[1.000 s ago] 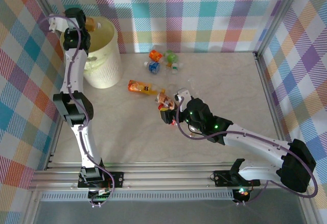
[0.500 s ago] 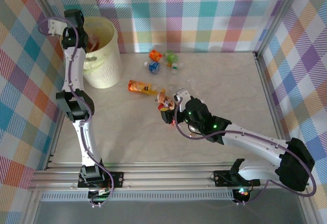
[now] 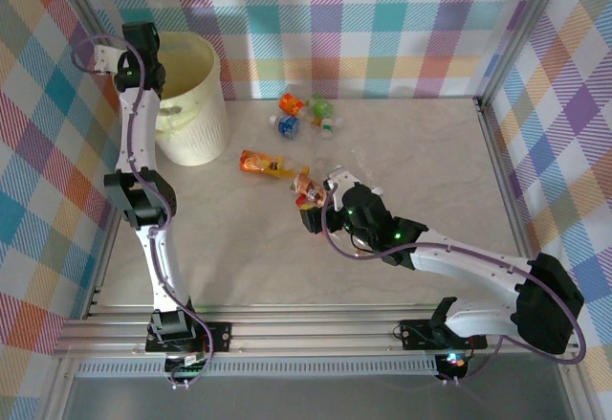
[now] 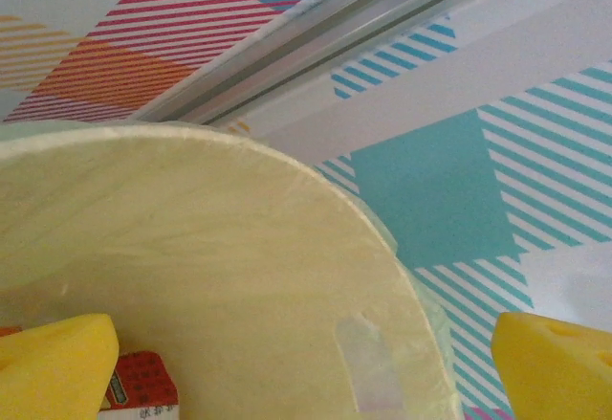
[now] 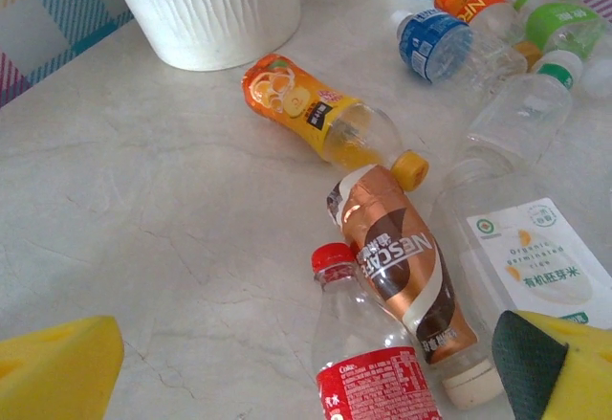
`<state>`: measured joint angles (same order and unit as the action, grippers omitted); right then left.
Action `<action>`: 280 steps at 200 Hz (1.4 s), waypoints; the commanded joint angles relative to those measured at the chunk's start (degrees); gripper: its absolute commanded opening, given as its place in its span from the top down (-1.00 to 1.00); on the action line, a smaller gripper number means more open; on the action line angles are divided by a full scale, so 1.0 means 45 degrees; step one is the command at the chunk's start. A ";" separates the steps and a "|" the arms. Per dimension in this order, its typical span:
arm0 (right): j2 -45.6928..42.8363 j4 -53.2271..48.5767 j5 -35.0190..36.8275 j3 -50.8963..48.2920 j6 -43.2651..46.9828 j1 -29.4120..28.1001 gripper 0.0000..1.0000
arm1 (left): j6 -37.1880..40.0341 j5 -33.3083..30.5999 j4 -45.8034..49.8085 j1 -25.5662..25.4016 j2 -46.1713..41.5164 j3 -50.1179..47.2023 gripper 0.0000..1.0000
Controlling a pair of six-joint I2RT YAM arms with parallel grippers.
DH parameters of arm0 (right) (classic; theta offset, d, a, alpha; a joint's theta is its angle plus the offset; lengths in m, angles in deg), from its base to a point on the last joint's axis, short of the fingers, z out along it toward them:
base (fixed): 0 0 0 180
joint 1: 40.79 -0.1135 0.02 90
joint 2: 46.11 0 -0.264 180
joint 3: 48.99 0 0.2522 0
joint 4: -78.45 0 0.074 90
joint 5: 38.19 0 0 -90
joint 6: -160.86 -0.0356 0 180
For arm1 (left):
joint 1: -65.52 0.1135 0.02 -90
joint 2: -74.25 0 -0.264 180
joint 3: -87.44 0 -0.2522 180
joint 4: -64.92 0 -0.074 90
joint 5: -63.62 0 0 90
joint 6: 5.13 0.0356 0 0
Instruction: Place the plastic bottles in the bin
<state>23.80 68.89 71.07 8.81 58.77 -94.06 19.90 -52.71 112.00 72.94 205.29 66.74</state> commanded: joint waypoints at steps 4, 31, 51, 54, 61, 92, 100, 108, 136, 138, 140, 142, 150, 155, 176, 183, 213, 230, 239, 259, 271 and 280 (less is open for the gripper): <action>-0.0406 -0.0725 0.0454 0.0157 -0.0617 -0.0018 -0.99 | 0.0069 0.0958 -0.0328 0.0050 -0.1686 -0.0521 -1.00; -0.0399 -0.2500 0.0523 0.0386 -0.1308 0.0148 -0.99 | 0.0160 0.2195 -0.1495 -0.0007 -0.2607 -0.2064 -1.00; -0.0413 -0.3812 0.0618 0.0365 -0.2023 0.0295 -0.99 | 0.0160 0.2955 -0.2566 -0.0122 -0.3595 -0.3699 -1.00; -0.0418 -0.3975 0.0620 0.0339 -0.2144 0.0337 -0.99 | 0.0158 0.3062 -0.2781 -0.0142 -0.3752 -0.3973 -1.00; -0.0471 -0.4273 0.0621 0.0253 -0.2425 0.0358 -0.99 | 0.0160 0.3269 -0.3276 -0.0192 -0.4111 -0.4601 -1.00; -0.0736 -0.5195 -0.0318 -0.0329 -0.3087 0.0491 -0.99 | 0.0073 0.4666 -0.4878 -0.0214 -0.5561 -0.6555 -1.00; -0.0785 -0.5407 -0.0585 -0.0460 -0.3139 0.0501 -0.99 | 0.0063 0.5184 -0.5142 -0.0254 -0.5869 -0.6935 -1.00; -0.0789 -0.5613 -0.0738 -0.0566 -0.3195 0.0509 -0.99 | 0.0063 0.5750 -0.5405 -0.0306 -0.6162 -0.7330 -1.00; -0.0822 -0.5766 -0.0658 -0.1081 -0.3613 0.0508 -0.99 | 0.0248 0.8119 -0.5902 -0.0495 -0.6915 -0.8285 -1.00; -0.0827 -0.5751 -0.0675 -0.1124 -0.3618 0.0501 -0.99 | 0.0280 0.8317 -0.5891 -0.0516 -0.6958 -0.8304 -1.00; -0.0828 -0.5743 -0.0699 -0.1160 -0.3620 0.0508 -0.99 | 0.0317 0.8493 -0.5869 -0.0541 -0.6993 -0.8329 -1.00; -0.0838 -0.5716 -0.0715 -0.1198 -0.3620 0.0506 -0.99 | 0.0356 0.8635 -0.5864 -0.0547 -0.7031 -0.8364 -1.00; -0.0819 -0.5605 -0.0882 -0.1306 -0.3535 0.0523 -0.99 | 0.0451 0.9297 -0.5871 -0.0637 -0.7240 -0.8613 -1.00; -0.0811 -0.5507 -0.1017 -0.1367 -0.3447 0.0530 -0.99 | 0.0541 0.9631 -0.5969 -0.0713 -0.7402 -0.8838 -1.00; -0.0518 -0.5137 -0.1545 -0.1555 -0.2999 0.0549 -0.99 | 0.1302 1.0578 -0.6399 -0.1247 -0.8242 -0.9988 -1.00; -0.0369 -0.4997 -0.1735 -0.1580 -0.2801 0.0537 -1.00 | 0.1694 1.0822 -0.6212 -0.1442 -0.8496 -1.0225 -1.00; 0.0266 -0.5254 -0.1749 -0.1479 -0.2023 0.0546 -0.99 | 0.3384 1.1752 -0.5127 -0.2345 -0.9540 -1.1364 -1.00; 0.0511 -0.5366 -0.1723 -0.1535 -0.1657 0.0540 -0.99 | 0.3865 1.2320 -0.5296 -0.2781 -1.0193 -1.2438 -1.00; 0.0657 -0.5423 -0.1723 -0.1580 -0.1510 0.0550 -0.99 | 0.4102 1.2624 -0.5449 -0.3028 -1.0518 -1.2993 -1.00; 0.1061 -0.5471 -0.1703 -0.1601 -0.1293 0.0543 -0.99 | 0.4637 1.2750 -0.5126 -0.3767 -1.1257 -1.3993 -1.00; 0.1329 -0.5402 -0.1759 -0.1602 -0.1209 0.0550 -0.99 | 0.5046 1.2691 -0.4924 -0.4304 -1.1660 -1.4587 -1.00; 0.1530 -0.5318 -0.1824 -0.1600 -0.1198 0.0550 -0.99 | 0.5232 1.2591 -0.4762 -0.4696 -1.1910 -1.4973 -1.00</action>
<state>28.65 45.33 64.03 2.25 51.16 -91.79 38.11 1.89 88.59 55.52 155.50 3.14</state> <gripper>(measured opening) 0.996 0.998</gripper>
